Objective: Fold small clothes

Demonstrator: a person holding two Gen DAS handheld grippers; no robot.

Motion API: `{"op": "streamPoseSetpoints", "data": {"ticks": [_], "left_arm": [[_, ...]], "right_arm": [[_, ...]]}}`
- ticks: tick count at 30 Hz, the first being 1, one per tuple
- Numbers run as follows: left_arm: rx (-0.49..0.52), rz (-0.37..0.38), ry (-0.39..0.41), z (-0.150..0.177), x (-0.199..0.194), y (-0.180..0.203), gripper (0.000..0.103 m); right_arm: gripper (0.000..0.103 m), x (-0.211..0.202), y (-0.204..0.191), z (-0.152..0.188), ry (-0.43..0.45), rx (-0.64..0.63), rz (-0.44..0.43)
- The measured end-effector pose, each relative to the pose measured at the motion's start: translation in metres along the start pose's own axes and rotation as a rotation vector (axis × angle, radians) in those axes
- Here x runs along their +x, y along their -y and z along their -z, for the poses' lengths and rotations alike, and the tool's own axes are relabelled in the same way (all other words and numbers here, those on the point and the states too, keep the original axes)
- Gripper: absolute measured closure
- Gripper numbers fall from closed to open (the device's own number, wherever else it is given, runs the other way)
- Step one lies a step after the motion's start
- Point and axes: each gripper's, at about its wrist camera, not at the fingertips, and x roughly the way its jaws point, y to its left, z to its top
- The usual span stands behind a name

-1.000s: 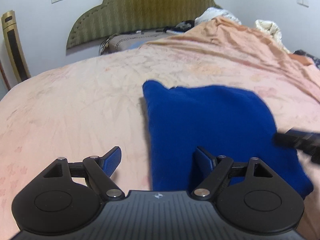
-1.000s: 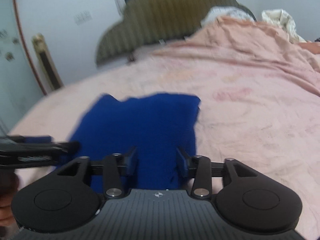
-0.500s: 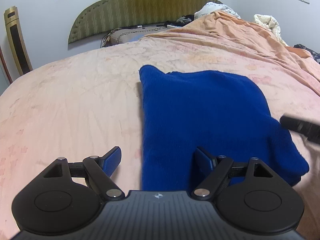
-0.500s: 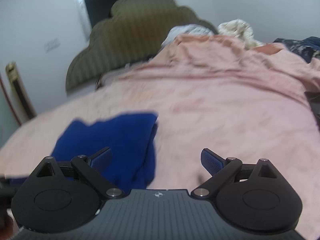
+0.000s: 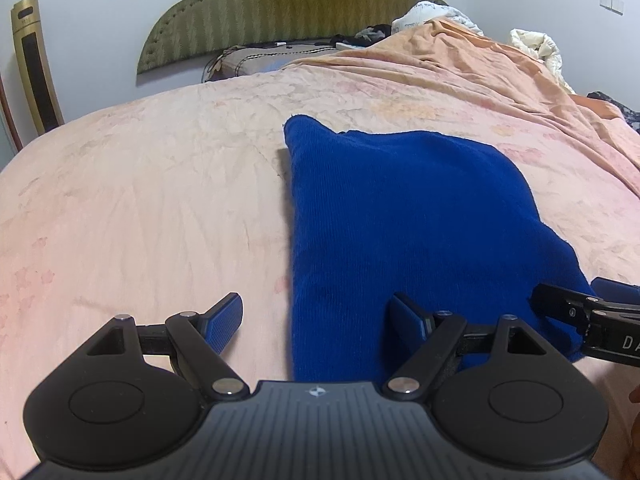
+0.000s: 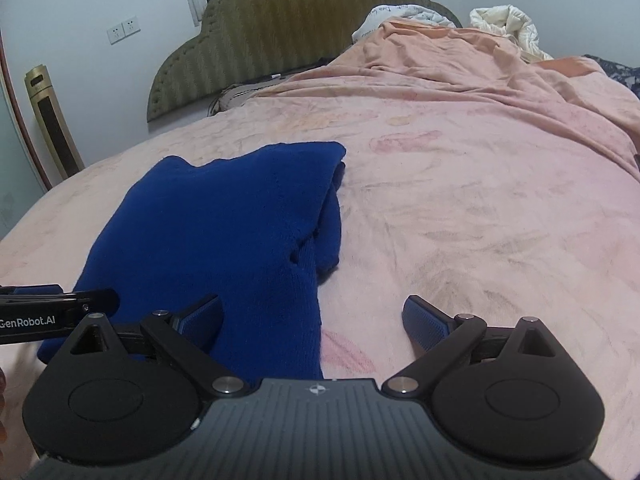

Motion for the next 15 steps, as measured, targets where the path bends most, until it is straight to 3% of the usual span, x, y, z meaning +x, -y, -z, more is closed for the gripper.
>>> {"op": "streamPoseSetpoints", "data": {"ticks": [3, 6, 9, 11, 12, 13, 14, 15], "left_arm": [[-0.028, 0.08, -0.019, 0.004, 0.001, -0.01, 0.022], [-0.114, 0.205, -0.051, 0.015, 0.005, -0.029, 0.019], [-0.164, 0.257, -0.039, 0.018, 0.003, -0.036, 0.02], [-0.167, 0.304, -0.047, 0.016, 0.004, -0.035, 0.023], [-0.166, 0.322, -0.049, 0.016, 0.004, -0.034, 0.049], [-0.155, 0.331, -0.06, 0.016, 0.005, -0.033, 0.063], [-0.15, 0.323, -0.064, 0.017, 0.006, -0.033, 0.073], [-0.154, 0.322, -0.059, 0.018, 0.006, -0.035, 0.086]], "right_arm": [[0.005, -0.002, 0.003, 0.0, -0.013, 0.003, -0.061], [0.008, -0.004, 0.01, 0.001, -0.061, 0.023, -0.208], [0.011, -0.005, 0.015, -0.001, -0.096, 0.027, -0.294], [0.019, -0.001, 0.017, -0.004, -0.108, 0.084, -0.356], [0.035, 0.002, 0.018, -0.004, -0.118, 0.129, -0.396], [0.053, 0.006, 0.018, -0.004, -0.13, 0.163, -0.416], [0.062, 0.01, 0.018, -0.003, -0.135, 0.193, -0.415], [0.078, 0.014, 0.019, -0.002, -0.136, 0.215, -0.403]]}}
